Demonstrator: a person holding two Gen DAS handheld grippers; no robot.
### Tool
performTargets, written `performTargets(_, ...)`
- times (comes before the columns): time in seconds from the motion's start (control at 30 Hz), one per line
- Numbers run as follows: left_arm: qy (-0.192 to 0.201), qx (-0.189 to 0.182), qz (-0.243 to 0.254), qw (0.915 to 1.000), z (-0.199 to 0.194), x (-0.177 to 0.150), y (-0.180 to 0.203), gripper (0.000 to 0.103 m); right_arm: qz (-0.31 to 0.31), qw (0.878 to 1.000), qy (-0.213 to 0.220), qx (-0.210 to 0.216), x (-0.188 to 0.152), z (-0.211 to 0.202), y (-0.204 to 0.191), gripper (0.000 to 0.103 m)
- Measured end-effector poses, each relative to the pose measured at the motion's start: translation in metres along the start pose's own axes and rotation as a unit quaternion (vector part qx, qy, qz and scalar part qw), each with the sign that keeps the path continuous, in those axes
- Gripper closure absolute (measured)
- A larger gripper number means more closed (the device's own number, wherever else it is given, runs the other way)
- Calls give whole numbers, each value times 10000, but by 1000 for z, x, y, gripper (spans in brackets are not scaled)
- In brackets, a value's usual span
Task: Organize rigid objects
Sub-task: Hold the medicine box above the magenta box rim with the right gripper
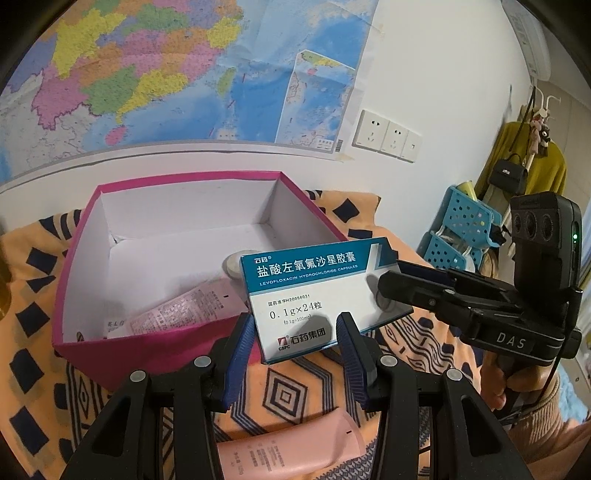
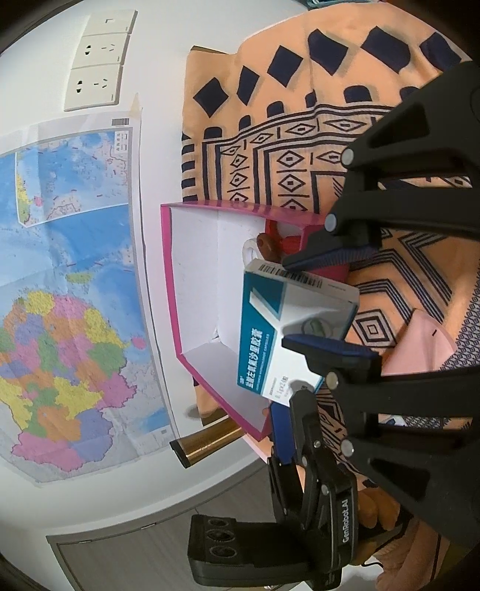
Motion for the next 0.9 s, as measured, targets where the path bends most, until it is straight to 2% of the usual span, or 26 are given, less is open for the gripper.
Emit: performTargets(0.9,-60,32,-140,9999,17,13,-3,57,32,10000,2,-42,12,12,15,64)
Point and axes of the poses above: each gripper's, at about its wrist camera, not at the fingertips, and z roughly the way its jaws point, y to its right, x to its top, the point moved 4 cm from there along z, roughly the way its jaws point, and after that the axes turned 12 degrees about -z, right-handed, at the moved point
